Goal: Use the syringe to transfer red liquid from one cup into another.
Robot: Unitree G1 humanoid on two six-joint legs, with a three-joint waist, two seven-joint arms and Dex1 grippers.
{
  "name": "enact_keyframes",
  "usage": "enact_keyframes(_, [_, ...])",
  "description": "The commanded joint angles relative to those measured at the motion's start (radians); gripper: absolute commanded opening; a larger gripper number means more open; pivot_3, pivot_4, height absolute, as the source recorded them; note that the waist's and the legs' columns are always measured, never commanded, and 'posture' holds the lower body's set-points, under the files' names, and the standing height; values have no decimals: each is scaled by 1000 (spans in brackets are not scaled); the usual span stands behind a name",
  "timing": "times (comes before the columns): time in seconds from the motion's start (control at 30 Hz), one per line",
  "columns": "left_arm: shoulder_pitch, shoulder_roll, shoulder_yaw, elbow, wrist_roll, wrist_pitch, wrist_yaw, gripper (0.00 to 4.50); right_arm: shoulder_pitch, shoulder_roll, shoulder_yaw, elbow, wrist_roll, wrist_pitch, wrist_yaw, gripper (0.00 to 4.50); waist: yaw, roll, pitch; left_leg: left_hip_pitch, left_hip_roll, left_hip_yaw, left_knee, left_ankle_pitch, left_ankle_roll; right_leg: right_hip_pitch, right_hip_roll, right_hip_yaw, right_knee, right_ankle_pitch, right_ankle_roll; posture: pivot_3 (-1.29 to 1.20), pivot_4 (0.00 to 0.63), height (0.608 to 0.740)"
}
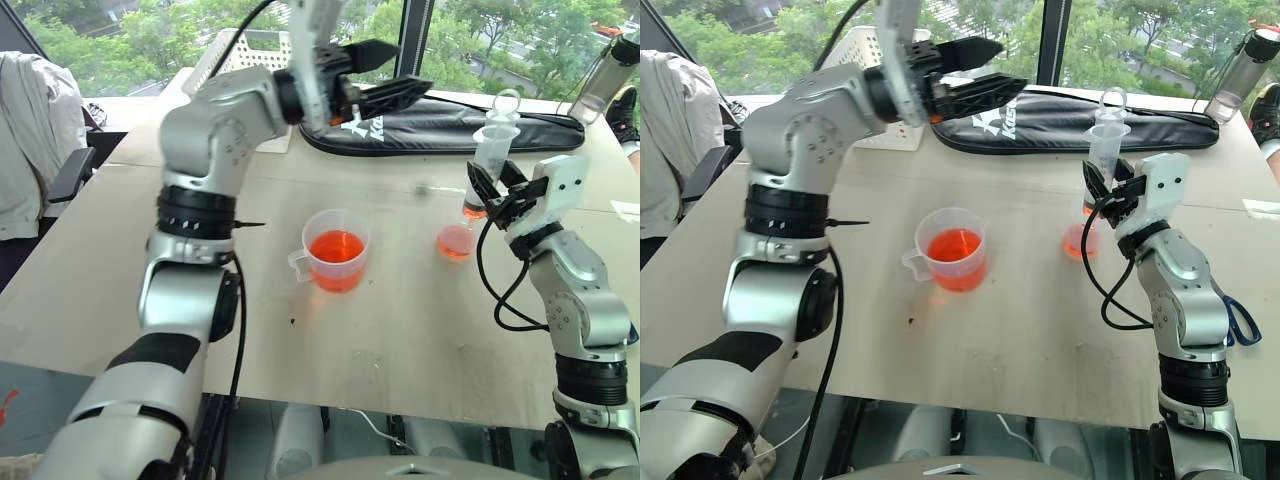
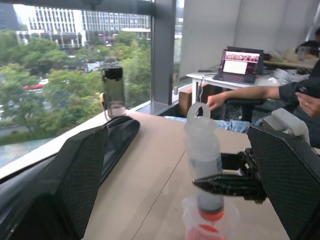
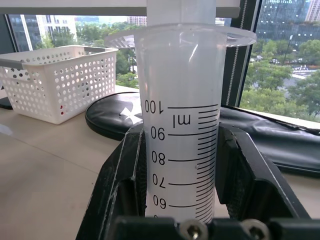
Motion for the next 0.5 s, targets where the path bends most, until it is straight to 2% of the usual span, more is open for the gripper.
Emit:
enact_keyframes(0.03, [-84,-93,-49,136,105,-111,9,4500,-14,4,11,-9,-37,-59,1,1364,4,0,0,0,0,-1,0,0,0,0,0,-1,0,0,0,0,150,724])
enact_keyframes(0.2, [-129,-159,-47,258,187,-186,52,4500,-12,29,31,-19,-59,-73,-8,1364,-2,2,1,0,0,0,0,0,0,-1,1,1,0,0,0,0,150,724])
enact_keyframes(0.5, [-192,-261,-19,388,241,-247,113,4500,-9,59,54,-34,-82,-83,-20,1364,6,2,2,-2,0,0,-1,0,0,-1,0,0,-1,-1,1,0,150,724])
